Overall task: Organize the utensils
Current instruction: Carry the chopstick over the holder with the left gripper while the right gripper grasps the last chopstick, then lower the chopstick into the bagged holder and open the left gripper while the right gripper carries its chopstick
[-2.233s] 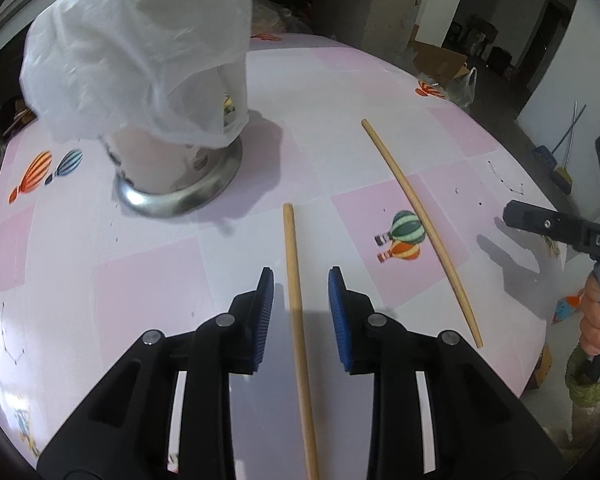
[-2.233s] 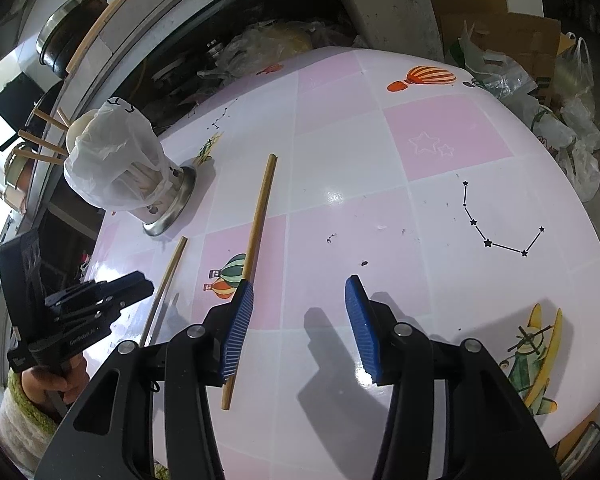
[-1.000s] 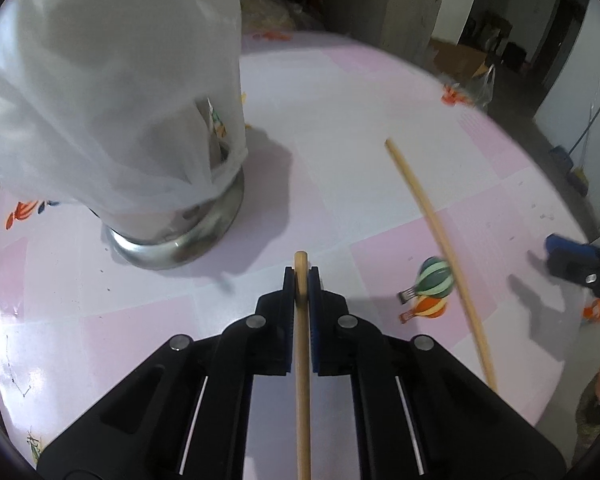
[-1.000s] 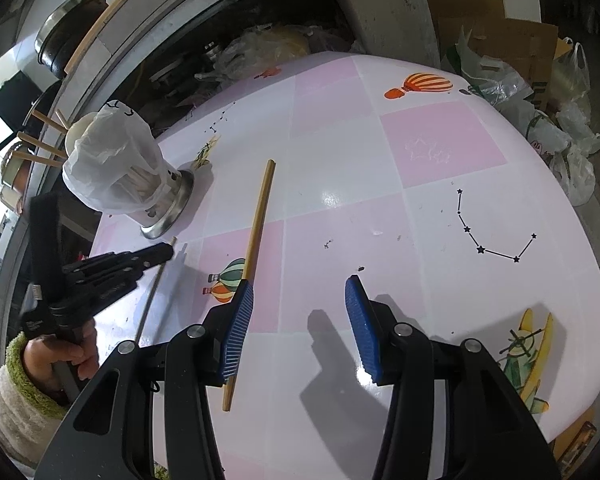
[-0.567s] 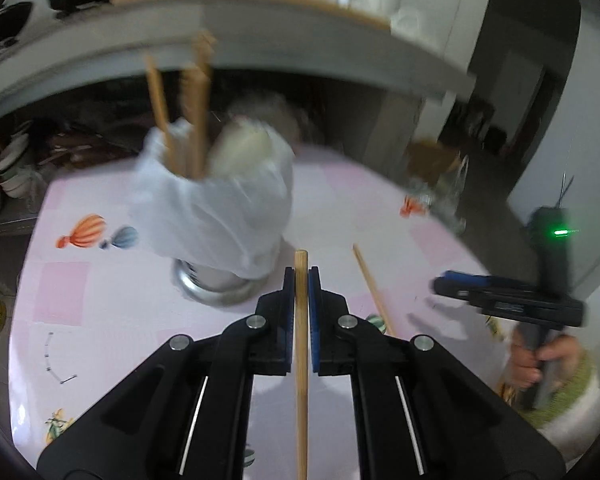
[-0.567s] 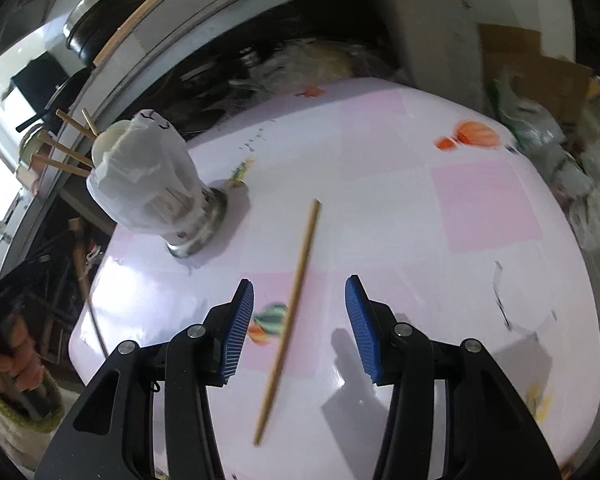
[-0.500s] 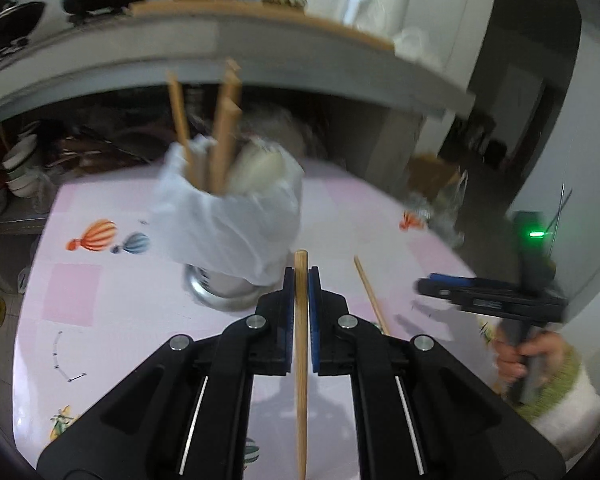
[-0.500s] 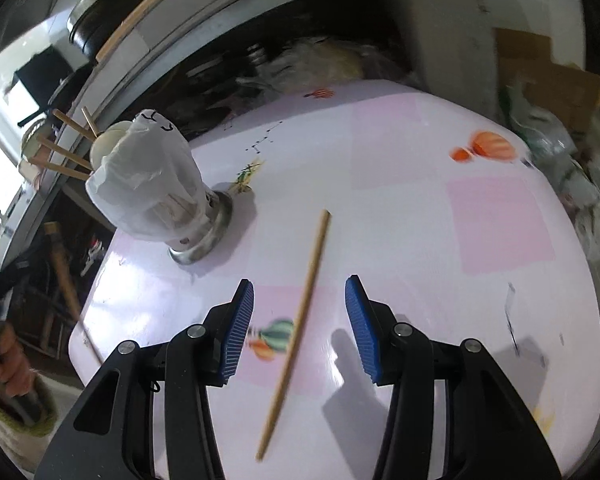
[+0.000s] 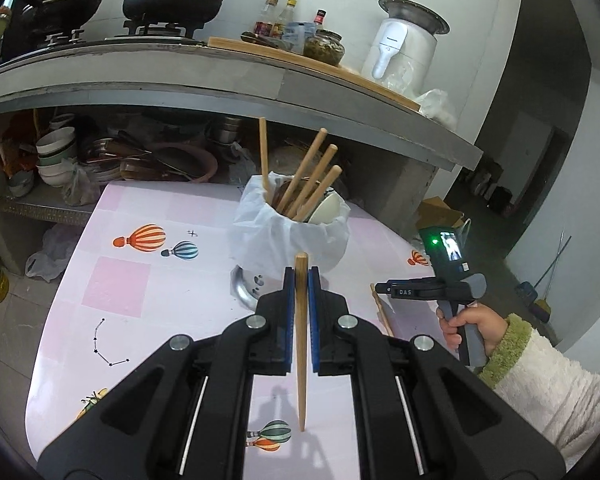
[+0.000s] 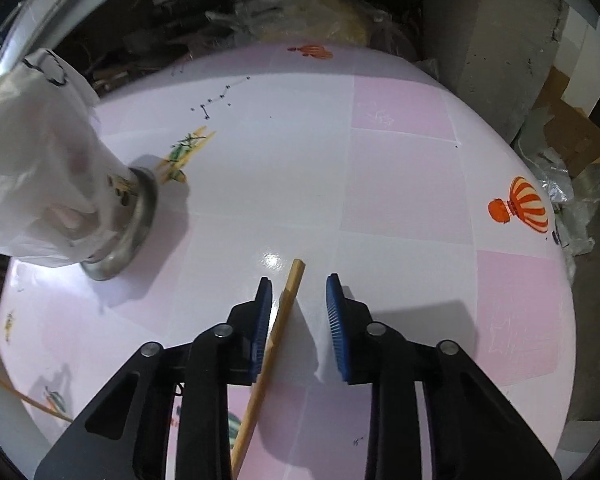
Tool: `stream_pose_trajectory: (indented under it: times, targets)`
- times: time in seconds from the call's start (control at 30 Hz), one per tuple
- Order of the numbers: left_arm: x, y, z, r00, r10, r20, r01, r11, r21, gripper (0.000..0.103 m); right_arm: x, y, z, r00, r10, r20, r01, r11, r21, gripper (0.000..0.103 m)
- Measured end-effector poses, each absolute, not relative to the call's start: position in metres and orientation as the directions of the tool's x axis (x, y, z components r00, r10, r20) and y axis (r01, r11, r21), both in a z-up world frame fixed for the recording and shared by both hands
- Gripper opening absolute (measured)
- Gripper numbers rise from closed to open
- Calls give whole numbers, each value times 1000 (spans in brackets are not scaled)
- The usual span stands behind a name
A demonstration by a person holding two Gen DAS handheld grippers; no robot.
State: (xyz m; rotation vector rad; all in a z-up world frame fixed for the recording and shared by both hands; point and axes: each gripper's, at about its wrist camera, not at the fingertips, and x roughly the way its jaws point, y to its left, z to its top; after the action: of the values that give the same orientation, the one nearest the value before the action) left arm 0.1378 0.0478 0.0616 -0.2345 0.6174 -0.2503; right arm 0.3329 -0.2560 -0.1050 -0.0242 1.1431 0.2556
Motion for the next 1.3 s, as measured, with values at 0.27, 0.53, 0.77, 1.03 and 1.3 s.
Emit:
stream_pose_trajectory:
  times: [0.27,0.53,0.77,1.03,1.3]
  targets:
    - [135,58,60,797,-305,-522,157,938,-308,6,340,-243,-116,352,129,-927,-228,972,49,19]
    - [133,65,56,800,-310,-514,152,933,-326,6,342,-234,-114,348,108,-931,-228,973,28,9]
    - [130,68,56,802,-311,-510,151,931,-331,6,335,-236,-94,382,157,-911,-217,973,77,6]
    - [129,71,55,806,-310,-505,147,931,-335,6,296,-245,-10,539,257,-802,-253,958,137,6]
    - [127,69,56,809,-307,-502,148,932,-332,6,240,-250,70,669,342,-660,-324,933,155,6]
